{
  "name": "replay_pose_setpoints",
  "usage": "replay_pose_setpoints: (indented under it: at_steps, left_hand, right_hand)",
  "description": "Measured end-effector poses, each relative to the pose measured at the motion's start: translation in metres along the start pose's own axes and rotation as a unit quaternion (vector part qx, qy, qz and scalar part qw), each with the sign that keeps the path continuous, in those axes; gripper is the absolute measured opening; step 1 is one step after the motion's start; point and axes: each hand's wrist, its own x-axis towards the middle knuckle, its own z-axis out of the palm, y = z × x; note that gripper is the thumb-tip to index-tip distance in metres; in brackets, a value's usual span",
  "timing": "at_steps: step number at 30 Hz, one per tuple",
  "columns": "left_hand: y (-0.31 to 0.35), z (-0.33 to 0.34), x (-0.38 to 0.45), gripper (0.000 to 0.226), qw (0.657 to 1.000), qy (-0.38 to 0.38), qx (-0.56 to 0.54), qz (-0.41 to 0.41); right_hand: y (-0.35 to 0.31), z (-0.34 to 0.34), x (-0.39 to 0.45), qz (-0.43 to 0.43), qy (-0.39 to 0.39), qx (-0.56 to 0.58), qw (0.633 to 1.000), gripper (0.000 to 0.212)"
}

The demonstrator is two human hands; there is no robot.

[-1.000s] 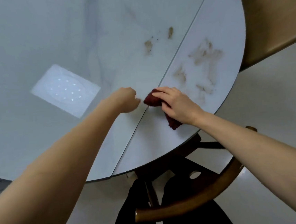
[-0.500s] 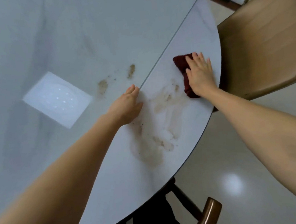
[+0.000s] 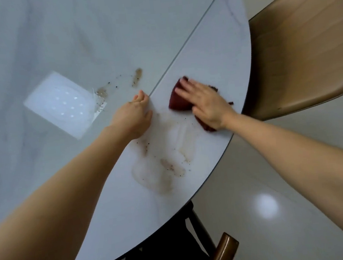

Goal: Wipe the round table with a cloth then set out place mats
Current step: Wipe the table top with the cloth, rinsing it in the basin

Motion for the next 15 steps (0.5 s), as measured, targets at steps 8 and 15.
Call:
replay_pose_setpoints:
  at_steps: [8,15]
  left_hand:
    - [-0.005,0.003,0.005,0.051,0.999,0.023,0.024,-0.007]
    - [-0.01,0.004,0.002,0.057,0.999,0.035,-0.012,0.02]
  right_hand:
    - [-0.053,0.026,-0.011,0.044,0.061,0.048,0.996,0.067]
    - [-0.036,0.005,0.01,0.124,0.073,0.051,0.988,0.064]
